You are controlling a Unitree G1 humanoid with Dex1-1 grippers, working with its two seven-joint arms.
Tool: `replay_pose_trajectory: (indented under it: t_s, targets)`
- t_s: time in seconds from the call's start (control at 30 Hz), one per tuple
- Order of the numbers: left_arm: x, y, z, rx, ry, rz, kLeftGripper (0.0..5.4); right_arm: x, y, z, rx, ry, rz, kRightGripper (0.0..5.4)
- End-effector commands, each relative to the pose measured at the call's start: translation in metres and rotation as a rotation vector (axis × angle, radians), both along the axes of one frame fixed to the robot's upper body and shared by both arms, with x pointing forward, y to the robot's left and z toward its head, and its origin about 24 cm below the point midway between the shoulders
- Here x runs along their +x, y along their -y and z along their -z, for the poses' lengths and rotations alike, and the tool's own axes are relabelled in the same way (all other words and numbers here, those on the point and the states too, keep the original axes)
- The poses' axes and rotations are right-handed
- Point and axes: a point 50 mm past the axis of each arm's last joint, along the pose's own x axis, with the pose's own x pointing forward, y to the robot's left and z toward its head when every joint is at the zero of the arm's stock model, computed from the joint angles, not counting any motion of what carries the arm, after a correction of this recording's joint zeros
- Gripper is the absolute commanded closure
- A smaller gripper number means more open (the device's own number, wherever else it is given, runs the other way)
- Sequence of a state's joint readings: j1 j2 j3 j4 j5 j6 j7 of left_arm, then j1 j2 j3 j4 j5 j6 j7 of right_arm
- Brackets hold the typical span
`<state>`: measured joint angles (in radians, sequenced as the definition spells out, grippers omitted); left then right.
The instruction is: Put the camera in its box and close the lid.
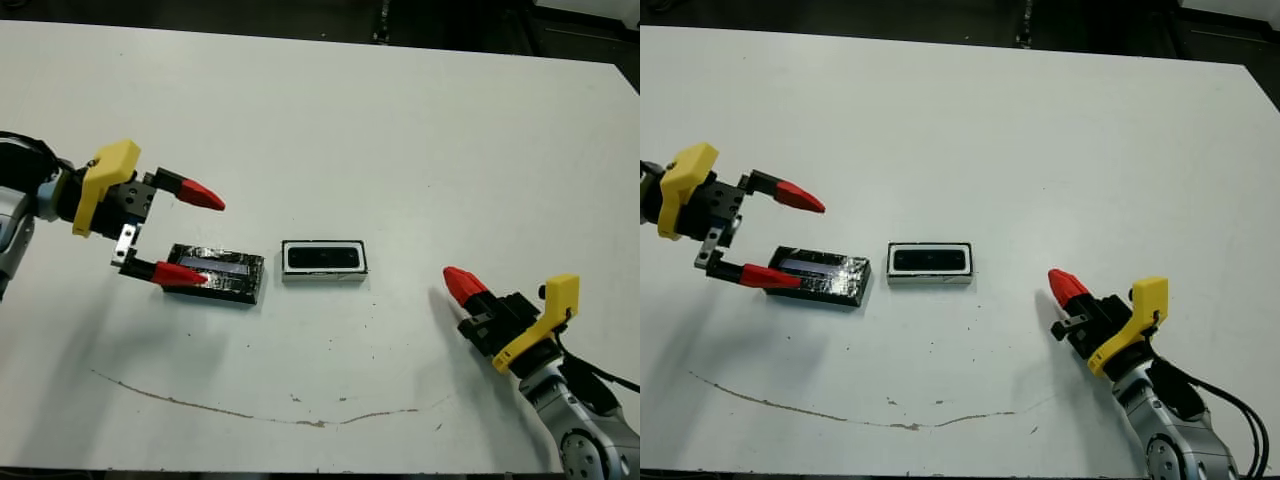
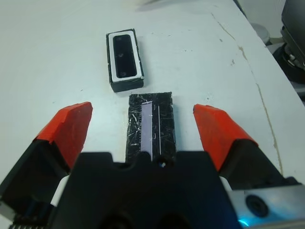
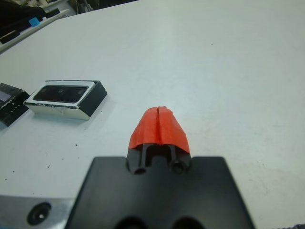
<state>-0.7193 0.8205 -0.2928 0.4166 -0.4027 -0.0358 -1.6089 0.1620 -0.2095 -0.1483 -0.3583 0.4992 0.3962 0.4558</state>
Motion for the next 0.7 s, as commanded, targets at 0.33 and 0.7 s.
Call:
replay_pose_trajectory:
  t_s: [0.33, 0.7]
  targets:
    - [0.0, 0.002, 0.012, 0.123, -0.007, 0.01, 0.0, -0.003, 0.003, 0.0, -0.015, -0.015, 0.002, 5.39]
    - [0.003, 0.003, 0.026, 0.166, -0.062, -0.004, 0.0, -0.004, 0.003, 0.0, -0.023, -0.015, 0.0, 5.39]
